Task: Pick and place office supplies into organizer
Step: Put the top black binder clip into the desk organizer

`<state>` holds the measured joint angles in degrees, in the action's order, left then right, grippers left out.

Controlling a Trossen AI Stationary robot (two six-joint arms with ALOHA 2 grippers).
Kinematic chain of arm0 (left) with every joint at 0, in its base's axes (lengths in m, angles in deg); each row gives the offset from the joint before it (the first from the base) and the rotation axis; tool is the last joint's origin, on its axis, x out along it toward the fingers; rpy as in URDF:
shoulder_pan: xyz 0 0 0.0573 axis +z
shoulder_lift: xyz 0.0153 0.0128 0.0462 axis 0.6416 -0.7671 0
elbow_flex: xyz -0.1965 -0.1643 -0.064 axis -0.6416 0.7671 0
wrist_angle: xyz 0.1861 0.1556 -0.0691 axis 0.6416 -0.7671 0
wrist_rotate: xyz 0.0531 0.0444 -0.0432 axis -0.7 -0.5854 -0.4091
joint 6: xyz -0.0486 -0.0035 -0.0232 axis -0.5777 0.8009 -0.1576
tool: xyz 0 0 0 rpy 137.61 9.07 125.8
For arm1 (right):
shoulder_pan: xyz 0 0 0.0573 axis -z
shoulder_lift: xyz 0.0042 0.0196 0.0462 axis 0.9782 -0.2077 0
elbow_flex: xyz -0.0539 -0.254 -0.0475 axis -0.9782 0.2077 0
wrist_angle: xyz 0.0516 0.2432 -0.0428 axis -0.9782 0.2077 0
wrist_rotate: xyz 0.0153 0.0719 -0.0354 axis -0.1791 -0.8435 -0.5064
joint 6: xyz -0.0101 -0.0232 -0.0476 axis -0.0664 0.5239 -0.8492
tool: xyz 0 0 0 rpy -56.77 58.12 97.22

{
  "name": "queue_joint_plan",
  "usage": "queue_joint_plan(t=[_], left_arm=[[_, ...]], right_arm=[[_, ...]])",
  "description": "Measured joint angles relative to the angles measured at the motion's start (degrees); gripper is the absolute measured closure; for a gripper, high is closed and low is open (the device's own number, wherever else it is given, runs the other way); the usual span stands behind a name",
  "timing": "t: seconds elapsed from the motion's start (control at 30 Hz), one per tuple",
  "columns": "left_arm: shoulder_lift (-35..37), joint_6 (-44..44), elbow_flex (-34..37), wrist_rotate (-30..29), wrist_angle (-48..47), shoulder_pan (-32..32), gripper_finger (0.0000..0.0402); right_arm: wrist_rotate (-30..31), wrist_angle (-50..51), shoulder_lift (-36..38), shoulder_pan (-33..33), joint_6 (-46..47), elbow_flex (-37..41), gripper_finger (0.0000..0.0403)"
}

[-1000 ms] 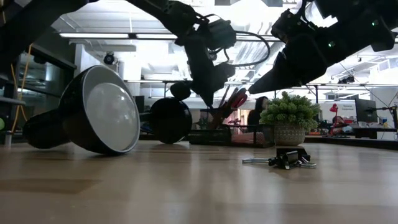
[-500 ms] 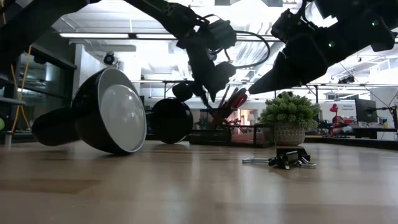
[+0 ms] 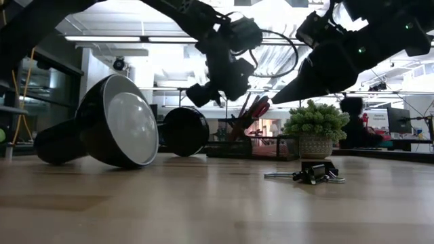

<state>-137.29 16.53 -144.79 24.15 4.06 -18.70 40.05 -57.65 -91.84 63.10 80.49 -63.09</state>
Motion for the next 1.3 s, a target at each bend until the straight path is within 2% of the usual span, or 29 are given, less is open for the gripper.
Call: queue_joint_plan(t=[0.27, 0.47, 0.57, 0.7, 0.8, 0.9, 1.17, 1.3], left_arm=[[5.22, -12.55, -0.02, -5.3, 0.48, -2.55, 0.0264], [10.77, -31.55, -0.11, -5.49, -4.54, -5.29, 0.0264], [13.83, -45.37, -0.09, -1.99, -11.83, -6.78, 0.0264], [17.38, -63.03, -0.09, 7.47, -20.4, -9.45, 0.0264], [18.78, -74.03, -0.09, 14.08, -23.53, -11.93, 0.0264], [18.96, -82.06, -0.09, 16.09, -24.71, -15.27, 0.0264], [18.85, -95.53, 4.62, 14.43, -25.06, -26.23, 0.0264], [18.88, -101.3, 7.1, 12.62, -24.6, -31.05, 0.0264]], right_arm=[[1.38, -0.11, 0.0, -0.24, -0.22, 0.03, 0.0281], [1.39, -0.4, 0.0, -0.65, 0.09, 0.04, 0.0281], [1.51, -0.33, 0.0, -1.16, 0.12, 0.04, 0.0281], [1.34, -0.22, 0.0, -2.16, 0.18, 0.04, 0.0281], [1.29, 0.11, 0.0, -3.13, 0.21, 0.04, 0.0281], [0.77, 0.31, 0.0, -4.06, 0.73, 0.04, 0.0281], [-8.23, 5.07, 0.0, -4.37, 4.32, 0.07, 0.0281], [-16.23, 5.62, 0.0, -4.39, -0.74, 0.11, 0.0281]])
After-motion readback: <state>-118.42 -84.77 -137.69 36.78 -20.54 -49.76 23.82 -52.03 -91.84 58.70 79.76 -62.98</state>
